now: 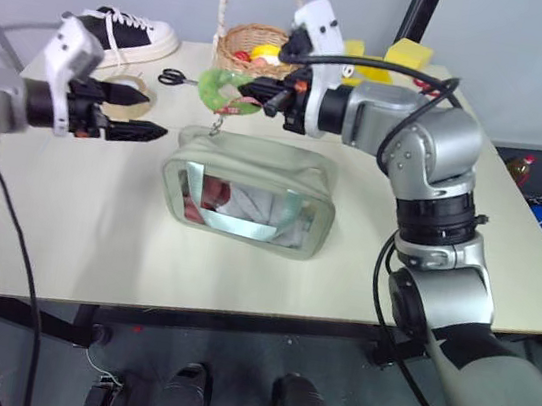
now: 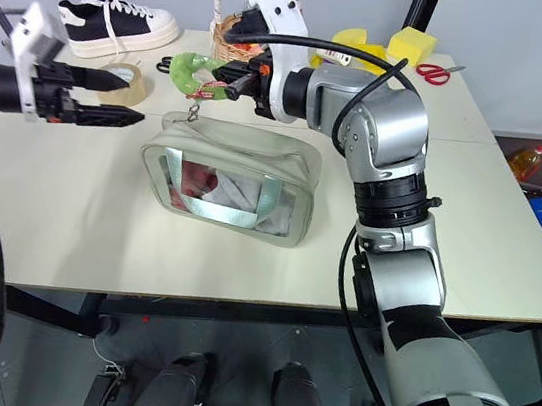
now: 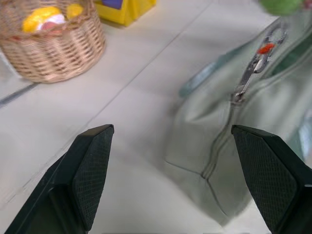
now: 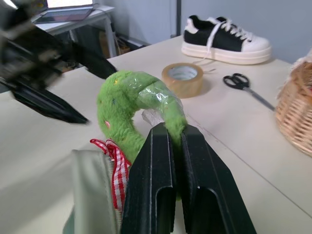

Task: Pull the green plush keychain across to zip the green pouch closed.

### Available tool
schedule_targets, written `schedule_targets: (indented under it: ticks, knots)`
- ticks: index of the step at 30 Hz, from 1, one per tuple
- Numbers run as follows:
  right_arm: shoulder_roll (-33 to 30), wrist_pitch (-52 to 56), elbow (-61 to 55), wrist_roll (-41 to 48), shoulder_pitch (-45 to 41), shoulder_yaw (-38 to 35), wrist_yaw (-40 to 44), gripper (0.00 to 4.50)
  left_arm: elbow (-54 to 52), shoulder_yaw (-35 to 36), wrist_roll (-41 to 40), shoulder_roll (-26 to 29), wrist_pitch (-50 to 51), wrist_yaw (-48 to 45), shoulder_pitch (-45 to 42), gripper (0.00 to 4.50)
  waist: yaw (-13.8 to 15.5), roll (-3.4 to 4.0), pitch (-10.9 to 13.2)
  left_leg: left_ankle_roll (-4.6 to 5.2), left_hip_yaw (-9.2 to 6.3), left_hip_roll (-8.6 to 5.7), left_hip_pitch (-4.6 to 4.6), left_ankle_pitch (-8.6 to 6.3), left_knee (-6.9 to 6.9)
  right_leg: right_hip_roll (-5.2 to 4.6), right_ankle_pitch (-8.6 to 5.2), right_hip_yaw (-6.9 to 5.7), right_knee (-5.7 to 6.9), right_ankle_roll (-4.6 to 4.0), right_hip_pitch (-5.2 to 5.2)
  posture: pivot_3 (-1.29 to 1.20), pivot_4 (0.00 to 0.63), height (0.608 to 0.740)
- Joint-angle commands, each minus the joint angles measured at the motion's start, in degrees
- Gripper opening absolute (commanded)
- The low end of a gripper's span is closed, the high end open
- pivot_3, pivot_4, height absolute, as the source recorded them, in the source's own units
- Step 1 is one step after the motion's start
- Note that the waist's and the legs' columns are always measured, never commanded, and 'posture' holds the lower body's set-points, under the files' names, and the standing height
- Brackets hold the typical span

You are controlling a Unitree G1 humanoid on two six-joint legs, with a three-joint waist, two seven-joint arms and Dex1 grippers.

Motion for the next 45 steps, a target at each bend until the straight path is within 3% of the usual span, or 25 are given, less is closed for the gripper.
schedule_targets:
  ticks: [1, 5, 12, 15, 20, 22, 29, 37, 45]
  knots:
    - [0.08, 0.39, -2.94, 0.70, -0.51, -0.57, -0.09, 0.00, -1.30, -0.99, 1.24, -1.83, -2.98, -0.25, -0.87, 4.12, -0.12, -0.01, 0.00, 0.00, 0.01, 0.00, -0.02, 0.00, 0.01, -0.01, 0.00, 0.01, -0.01, 0.00, -0.01, 0.00, 0.150, 0.740]
    - [0.23, 1.30, -3.53, 0.94, -0.58, -0.84, -0.31, 0.00, -0.11, -2.75, 3.20, -4.13, -5.68, -0.53, -1.80, 4.12, -0.21, -0.01, 0.00, -0.01, 0.01, -0.01, 0.00, 0.00, -0.03, -0.02, 0.00, 0.02, 0.00, 0.00, -0.02, 0.00, 0.150, 0.740]
    - [-0.05, 1.86, -3.42, 0.97, -0.64, -1.12, -0.36, 0.00, -1.29, -4.66, 4.67, -2.93, -6.29, -5.96, -1.92, 4.12, -0.15, -0.01, 0.00, -0.01, 0.01, -0.02, 0.00, 0.00, -0.02, -0.03, 0.00, 0.01, 0.00, 0.00, -0.01, 0.00, 0.150, 0.740]
    - [0.13, 1.81, -2.93, 0.99, -0.93, -1.52, -0.65, 0.00, -1.16, -4.85, 5.18, -2.70, -6.44, -7.00, -1.54, 3.29, -0.17, -0.01, 0.00, -0.01, 0.01, -0.02, 0.00, 0.00, -0.02, -0.03, 0.00, 0.01, 0.00, 0.00, -0.01, 0.00, 0.150, 0.740]
    - [-0.04, 1.72, -2.74, 0.95, -1.10, -1.71, -0.76, 0.00, -0.90, -4.74, 5.77, -3.12, -7.12, -7.34, -1.10, 0.74, -0.25, 0.00, 0.00, -0.01, 0.01, -0.02, 0.00, 0.00, -0.03, -0.03, 0.00, 0.01, 0.00, 0.00, -0.02, 0.00, 0.150, 0.740]
    - [-0.28, 1.73, -2.80, 0.92, -1.08, -1.76, -0.78, 0.00, -0.45, -4.61, 6.09, -3.45, -7.48, -7.02, -1.48, 0.03, -0.24, -0.01, 0.00, -0.01, 0.01, -0.02, 0.00, 0.00, -0.03, -0.03, 0.00, 0.01, 0.00, 0.00, -0.02, 0.00, 0.150, 0.740]
    - [-2.62, 3.58, -4.96, 1.57, -0.49, -2.69, -0.68, 0.00, 2.83, -4.40, 8.42, -3.90, -10.79, -5.35, -3.74, 0.03, -0.22, -0.01, 0.00, -0.01, 0.01, -0.02, 0.00, 0.00, -0.02, -0.03, 0.00, 0.01, 0.01, 0.00, -0.02, 0.00, 0.150, 0.740]
    - [-10.70, 10.03, -10.91, 3.78, 1.71, -5.53, -0.27, 0.00, 6.14, -4.56, 10.51, -3.30, -14.51, -5.78, -5.17, 0.03, -0.26, 0.00, 0.01, -0.01, 0.01, -0.02, -0.01, 0.00, -0.03, -0.03, 0.00, 0.01, 0.00, 0.00, -0.03, 0.00, 0.150, 0.740]
    - [-15.86, 8.73, -9.00, 3.06, 1.88, -5.86, -0.70, 0.00, 8.59, -4.88, 11.11, -4.06, -16.39, -5.92, -6.03, 0.03, -0.23, 0.00, 0.01, -0.01, 0.03, -0.01, -0.01, 0.00, -0.04, -0.03, 0.00, 0.03, 0.00, 0.00, -0.04, 0.00, 0.150, 0.740]
